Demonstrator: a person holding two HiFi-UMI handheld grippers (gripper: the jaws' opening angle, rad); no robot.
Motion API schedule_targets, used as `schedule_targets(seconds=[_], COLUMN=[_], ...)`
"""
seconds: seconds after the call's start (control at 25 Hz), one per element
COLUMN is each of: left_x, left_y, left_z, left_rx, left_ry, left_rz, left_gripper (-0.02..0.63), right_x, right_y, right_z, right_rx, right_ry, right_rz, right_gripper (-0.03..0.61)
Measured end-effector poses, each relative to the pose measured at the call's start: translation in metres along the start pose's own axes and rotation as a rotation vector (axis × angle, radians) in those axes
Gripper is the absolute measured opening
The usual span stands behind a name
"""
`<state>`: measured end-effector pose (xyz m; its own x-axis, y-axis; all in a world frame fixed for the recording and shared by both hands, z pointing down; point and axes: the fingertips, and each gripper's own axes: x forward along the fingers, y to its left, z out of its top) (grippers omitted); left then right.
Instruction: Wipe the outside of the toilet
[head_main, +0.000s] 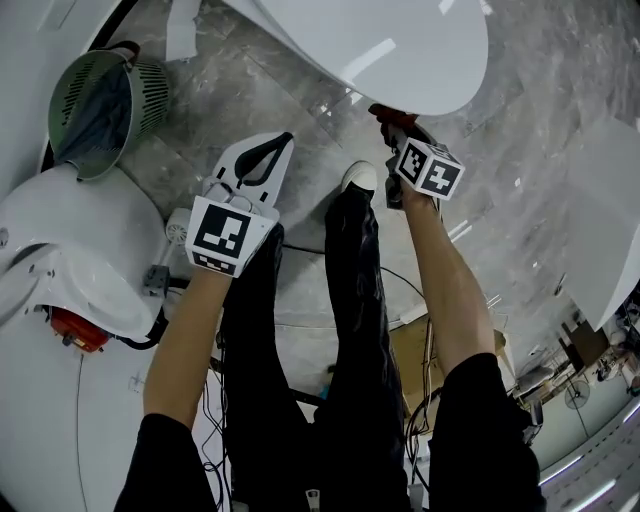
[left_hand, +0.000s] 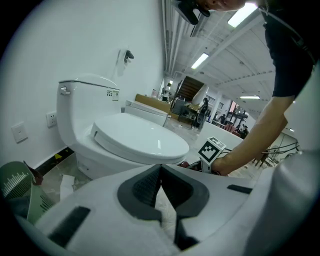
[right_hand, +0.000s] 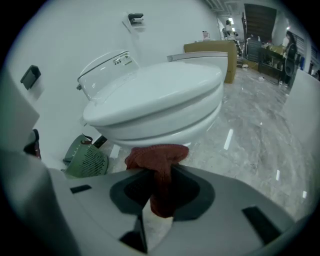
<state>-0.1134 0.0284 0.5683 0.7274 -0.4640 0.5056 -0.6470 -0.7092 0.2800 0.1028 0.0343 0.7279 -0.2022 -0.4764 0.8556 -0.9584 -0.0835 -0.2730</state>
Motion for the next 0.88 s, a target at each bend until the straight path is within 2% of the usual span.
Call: schedule_targets(seconds=[0.4,0.56,0.68,0.88], left_x=[0.038,0.046,0.045,0.024], left_y=[-0.037,-0.047,-0.049,-0.029], left_z=[0.023,0.033,0.034,0.031], left_rx=[0.014,0.021,0.013,0.006], left_ry=[0.002,-0.009,-0.015,-0.027], left_rz=[-0.014,-0.030,-0.039,-0.025], left_gripper=[0.005,0.005,0.005,0.005], right_x=[-0.020,-0.028,-0.039,-0.048], right_y=[-0.087,-0.109,-0.110,-0.070], right_z=[0.022,0.036,0.032,0.008], right_rx=[-0.020,0.036,0.066,-0.001], right_ry=[0.028,-0.022,-0.050,-0.046], right_rz=[-0.109,-0.147,-0.152,-0.137], right_gripper=[0.091,0.091,0.092,0.094])
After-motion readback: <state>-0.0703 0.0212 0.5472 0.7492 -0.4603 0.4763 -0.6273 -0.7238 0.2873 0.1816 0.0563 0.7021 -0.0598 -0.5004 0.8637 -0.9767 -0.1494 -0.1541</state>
